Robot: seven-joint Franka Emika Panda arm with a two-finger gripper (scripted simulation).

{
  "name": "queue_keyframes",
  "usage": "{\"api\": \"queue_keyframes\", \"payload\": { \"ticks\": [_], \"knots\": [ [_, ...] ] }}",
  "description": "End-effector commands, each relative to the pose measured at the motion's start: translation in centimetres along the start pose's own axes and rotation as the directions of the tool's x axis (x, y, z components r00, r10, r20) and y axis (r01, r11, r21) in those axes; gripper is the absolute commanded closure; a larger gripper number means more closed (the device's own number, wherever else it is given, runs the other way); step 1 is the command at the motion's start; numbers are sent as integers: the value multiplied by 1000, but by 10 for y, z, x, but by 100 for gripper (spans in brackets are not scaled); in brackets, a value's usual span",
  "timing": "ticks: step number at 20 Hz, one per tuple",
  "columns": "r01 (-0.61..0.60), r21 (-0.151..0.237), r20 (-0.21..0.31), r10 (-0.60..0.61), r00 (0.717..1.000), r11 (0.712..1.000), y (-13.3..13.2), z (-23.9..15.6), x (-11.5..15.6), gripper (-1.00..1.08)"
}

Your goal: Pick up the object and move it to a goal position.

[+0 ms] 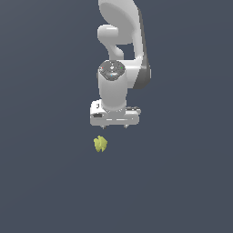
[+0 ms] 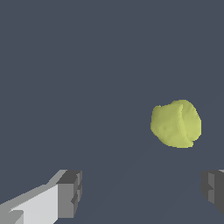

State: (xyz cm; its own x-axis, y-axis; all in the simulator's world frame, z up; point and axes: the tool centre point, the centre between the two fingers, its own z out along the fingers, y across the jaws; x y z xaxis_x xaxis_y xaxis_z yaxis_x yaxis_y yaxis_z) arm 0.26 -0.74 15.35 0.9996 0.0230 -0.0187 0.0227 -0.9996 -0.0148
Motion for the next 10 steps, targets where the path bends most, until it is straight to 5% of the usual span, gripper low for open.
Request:
{"api": "queue_keyframes", "payload": {
  "ticks": [1,10],
  "knots": [
    [29,-2,-2,-29,1000,1000,8,6,3,-92],
    [176,-12,-10,-176,984,984,46,36,18,-92]
  ]
}}
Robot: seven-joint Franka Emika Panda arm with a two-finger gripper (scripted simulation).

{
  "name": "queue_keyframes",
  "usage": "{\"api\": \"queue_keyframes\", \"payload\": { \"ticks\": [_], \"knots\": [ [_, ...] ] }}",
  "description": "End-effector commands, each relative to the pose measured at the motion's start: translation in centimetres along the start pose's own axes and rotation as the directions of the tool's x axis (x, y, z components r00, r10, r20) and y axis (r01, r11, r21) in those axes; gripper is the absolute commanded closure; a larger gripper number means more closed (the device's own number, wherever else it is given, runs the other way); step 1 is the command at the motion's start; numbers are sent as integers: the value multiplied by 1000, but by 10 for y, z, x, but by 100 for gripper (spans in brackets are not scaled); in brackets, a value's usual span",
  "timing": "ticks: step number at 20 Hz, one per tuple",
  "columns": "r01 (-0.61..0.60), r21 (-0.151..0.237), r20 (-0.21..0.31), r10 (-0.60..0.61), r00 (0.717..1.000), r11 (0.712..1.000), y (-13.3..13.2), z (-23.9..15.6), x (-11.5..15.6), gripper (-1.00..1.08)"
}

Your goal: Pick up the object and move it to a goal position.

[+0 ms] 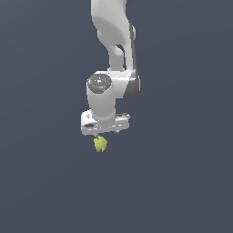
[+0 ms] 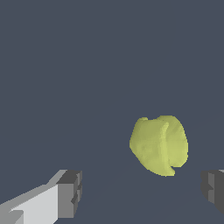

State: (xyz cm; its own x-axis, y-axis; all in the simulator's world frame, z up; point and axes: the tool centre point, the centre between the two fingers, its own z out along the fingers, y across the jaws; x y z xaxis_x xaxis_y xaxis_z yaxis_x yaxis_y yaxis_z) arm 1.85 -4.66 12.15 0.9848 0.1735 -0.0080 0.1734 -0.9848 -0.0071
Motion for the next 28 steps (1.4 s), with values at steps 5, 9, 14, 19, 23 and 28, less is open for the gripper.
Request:
{"api": "queue_keyframes", "payload": {
  "ticks": [5,9,14,19,23,28],
  "knots": [
    [86,-5,-5,-86,996,996,23,18,3,-92],
    [116,-7,-6,-116,993,993,31,25,4,-92],
    [128,-8,-7,-128,992,992,35,28,4,-92],
    [125,-8,-6,-125,992,992,34,34,4,-92],
    [127,-8,-7,-127,992,992,34,53,3,-92],
    [129,-8,-7,-129,992,992,35,75,3,-92]
  ]
}}
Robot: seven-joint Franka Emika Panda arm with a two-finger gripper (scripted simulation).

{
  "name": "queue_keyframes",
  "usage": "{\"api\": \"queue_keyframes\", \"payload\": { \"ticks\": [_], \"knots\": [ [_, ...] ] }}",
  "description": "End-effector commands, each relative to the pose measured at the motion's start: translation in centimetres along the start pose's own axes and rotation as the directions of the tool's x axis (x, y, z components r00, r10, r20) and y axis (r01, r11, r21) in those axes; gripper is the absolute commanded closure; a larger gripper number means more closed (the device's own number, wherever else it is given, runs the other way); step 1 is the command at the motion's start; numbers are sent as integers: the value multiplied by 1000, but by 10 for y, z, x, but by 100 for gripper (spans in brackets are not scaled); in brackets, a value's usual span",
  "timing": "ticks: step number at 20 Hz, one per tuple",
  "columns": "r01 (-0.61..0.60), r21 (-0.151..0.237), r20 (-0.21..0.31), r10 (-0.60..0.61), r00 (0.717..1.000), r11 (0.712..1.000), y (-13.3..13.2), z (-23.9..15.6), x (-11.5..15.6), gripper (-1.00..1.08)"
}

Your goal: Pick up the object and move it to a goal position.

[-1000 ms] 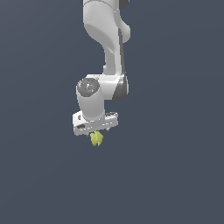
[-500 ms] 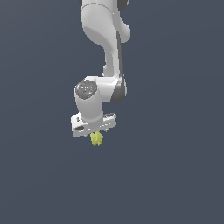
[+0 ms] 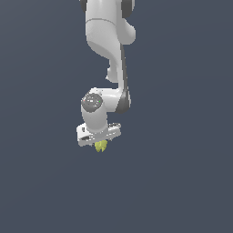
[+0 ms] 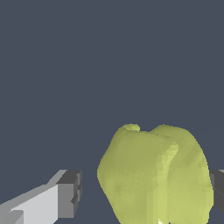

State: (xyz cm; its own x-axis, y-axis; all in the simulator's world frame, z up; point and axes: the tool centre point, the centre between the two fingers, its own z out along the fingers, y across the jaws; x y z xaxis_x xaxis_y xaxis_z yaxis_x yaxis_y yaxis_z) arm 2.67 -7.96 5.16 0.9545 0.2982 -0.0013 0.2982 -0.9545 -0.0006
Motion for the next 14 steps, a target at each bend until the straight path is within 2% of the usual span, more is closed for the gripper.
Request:
{"api": "queue_keyframes", "payload": {
  "ticks": [1,4,5,14],
  "knots": [
    [1,-1,-1,-1,1000,1000,0,7,1,-92],
    [1,-1,-1,-1,1000,1000,1,8,1,-92],
    [1,-1,-1,-1,1000,1000,1,8,1,108],
    [1,-1,-1,-1,1000,1000,1,8,1,108]
  ]
}}
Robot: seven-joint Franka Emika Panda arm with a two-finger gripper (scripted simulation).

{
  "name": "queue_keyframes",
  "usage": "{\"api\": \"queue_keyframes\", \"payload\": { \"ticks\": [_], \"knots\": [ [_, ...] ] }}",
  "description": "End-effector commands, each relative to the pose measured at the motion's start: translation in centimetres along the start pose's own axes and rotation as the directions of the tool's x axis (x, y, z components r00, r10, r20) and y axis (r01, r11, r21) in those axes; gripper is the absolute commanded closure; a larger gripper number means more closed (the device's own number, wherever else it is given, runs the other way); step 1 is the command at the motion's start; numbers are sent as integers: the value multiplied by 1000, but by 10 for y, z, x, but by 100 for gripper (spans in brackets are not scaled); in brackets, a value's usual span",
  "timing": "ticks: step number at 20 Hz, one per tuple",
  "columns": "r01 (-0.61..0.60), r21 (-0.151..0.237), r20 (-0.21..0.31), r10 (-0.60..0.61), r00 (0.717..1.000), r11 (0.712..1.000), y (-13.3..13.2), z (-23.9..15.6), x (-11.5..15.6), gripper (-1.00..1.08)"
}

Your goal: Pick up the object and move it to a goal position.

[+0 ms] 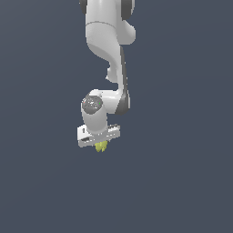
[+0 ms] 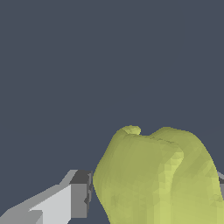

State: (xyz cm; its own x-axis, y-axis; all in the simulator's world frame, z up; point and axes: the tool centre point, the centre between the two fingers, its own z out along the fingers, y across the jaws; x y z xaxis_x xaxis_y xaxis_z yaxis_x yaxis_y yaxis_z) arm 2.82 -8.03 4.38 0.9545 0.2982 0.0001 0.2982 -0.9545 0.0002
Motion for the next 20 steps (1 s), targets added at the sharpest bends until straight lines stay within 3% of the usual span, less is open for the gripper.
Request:
{"api": "queue_keyframes", "payload": {
  "ticks": [1,10,20],
  "knots": [
    [1,0,0,-1,1000,1000,0,0,0,108],
    [0,0,0,0,1000,1000,5,-22,9,108],
    [0,0,0,0,1000,1000,21,-92,37,108]
  ]
}}
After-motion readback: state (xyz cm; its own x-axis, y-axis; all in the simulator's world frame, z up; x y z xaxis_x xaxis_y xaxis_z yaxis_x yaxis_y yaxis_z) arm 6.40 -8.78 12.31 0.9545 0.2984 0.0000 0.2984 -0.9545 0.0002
